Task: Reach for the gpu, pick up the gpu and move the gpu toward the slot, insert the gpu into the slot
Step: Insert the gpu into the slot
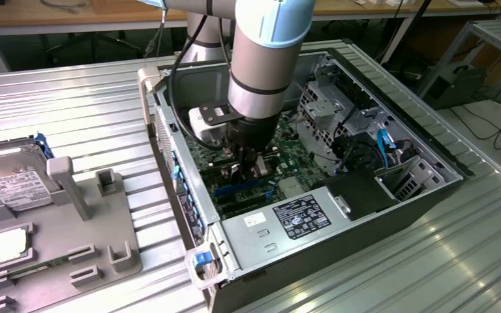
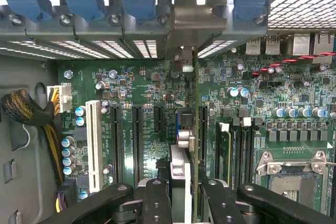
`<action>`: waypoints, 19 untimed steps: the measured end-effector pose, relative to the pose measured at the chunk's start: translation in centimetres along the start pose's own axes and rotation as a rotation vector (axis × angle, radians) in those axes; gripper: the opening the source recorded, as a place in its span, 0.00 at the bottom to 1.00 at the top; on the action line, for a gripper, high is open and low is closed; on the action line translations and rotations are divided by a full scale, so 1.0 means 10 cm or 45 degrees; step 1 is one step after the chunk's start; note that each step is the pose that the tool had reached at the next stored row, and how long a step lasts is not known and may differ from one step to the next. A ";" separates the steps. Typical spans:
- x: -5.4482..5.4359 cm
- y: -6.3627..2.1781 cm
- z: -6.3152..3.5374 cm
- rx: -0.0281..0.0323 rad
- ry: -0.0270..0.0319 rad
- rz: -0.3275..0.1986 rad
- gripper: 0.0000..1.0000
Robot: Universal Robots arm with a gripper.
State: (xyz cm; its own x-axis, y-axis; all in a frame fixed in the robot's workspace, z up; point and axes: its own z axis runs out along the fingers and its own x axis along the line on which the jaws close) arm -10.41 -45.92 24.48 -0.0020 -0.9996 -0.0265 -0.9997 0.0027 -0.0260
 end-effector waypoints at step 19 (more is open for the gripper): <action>0.00 0.023 0.034 -0.0003 -0.0019 0.000 0.28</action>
State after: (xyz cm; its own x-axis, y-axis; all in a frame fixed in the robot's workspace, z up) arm -10.63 -45.92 24.13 -0.0021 -0.9996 -0.0280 -0.9997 0.0029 -0.0258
